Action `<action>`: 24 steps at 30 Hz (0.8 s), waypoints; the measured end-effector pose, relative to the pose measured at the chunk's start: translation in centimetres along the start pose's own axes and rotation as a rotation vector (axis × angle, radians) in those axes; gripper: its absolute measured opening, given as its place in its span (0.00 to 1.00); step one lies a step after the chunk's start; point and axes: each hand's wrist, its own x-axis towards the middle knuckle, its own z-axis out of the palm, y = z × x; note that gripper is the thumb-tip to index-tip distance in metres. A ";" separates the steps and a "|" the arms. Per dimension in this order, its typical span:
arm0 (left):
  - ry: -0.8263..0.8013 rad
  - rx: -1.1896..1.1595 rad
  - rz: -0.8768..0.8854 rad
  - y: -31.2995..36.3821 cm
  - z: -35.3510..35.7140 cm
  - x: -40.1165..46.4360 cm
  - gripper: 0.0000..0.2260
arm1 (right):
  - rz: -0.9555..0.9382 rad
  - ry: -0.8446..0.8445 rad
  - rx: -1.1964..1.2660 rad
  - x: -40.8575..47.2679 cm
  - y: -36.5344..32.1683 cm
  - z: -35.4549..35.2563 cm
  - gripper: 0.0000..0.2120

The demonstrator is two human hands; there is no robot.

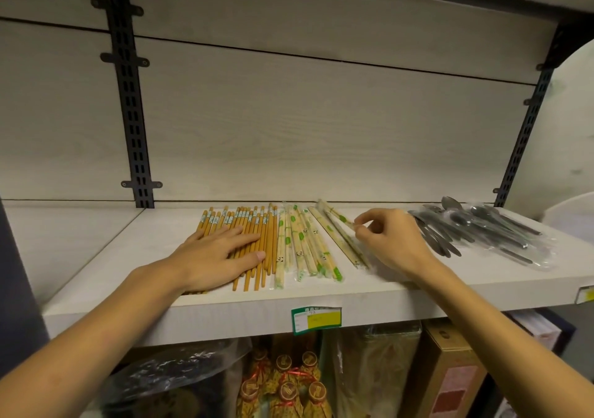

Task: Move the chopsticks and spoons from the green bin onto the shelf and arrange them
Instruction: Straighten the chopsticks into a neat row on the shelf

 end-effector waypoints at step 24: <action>-0.034 -0.006 -0.010 0.1 0.0 -0.5 0.51 | -0.177 -0.620 -0.271 0.1 -2.4 2.6 0.27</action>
